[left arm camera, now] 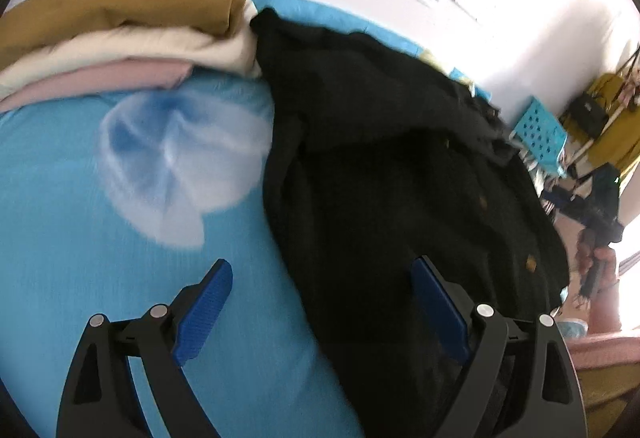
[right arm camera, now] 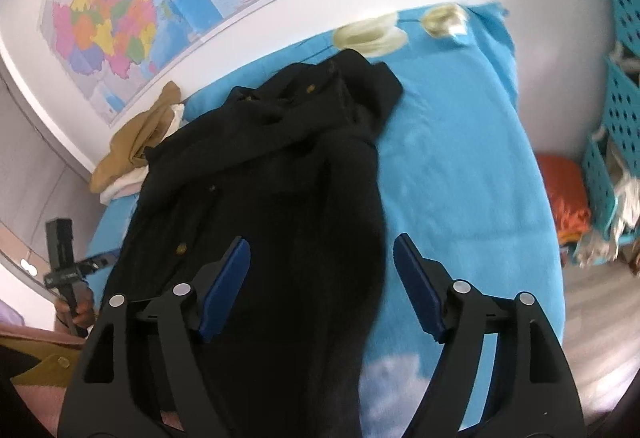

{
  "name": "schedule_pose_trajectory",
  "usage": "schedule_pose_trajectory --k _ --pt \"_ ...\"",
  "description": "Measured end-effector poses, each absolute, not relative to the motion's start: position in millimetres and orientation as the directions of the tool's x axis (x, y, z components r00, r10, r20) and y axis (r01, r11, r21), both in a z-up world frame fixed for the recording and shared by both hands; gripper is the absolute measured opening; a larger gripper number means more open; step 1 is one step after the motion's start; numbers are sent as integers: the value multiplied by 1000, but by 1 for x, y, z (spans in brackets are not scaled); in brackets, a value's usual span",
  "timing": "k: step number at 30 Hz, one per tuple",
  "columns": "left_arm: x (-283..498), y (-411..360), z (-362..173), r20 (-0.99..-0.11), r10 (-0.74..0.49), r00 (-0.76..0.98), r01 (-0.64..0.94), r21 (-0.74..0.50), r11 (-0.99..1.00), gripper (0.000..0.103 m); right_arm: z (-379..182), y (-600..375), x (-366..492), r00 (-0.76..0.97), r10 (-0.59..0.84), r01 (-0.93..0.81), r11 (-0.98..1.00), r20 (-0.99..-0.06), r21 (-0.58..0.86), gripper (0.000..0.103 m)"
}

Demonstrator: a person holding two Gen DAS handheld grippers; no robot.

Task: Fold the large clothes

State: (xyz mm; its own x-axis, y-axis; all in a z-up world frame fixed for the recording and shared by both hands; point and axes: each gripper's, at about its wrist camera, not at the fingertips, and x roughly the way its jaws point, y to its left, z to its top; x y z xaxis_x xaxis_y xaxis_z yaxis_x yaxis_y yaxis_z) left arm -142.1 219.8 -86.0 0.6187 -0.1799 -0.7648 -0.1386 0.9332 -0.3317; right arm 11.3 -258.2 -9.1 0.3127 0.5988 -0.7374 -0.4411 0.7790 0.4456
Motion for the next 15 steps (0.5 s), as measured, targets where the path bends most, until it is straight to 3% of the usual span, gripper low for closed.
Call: schedule_pose_trajectory --k 9,12,15 --pt "-162 199 -88 -766 -261 588 -89 -381 920 89 -32 -283 -20 236 652 -420 737 -720 530 82" --pt "-164 191 -91 -744 -347 570 -53 -455 889 96 -35 -282 -26 215 674 -428 715 -706 552 82" --pt "-167 184 -92 -723 -406 559 -29 -507 862 96 -38 -279 -32 190 698 -441 689 -691 575 84"
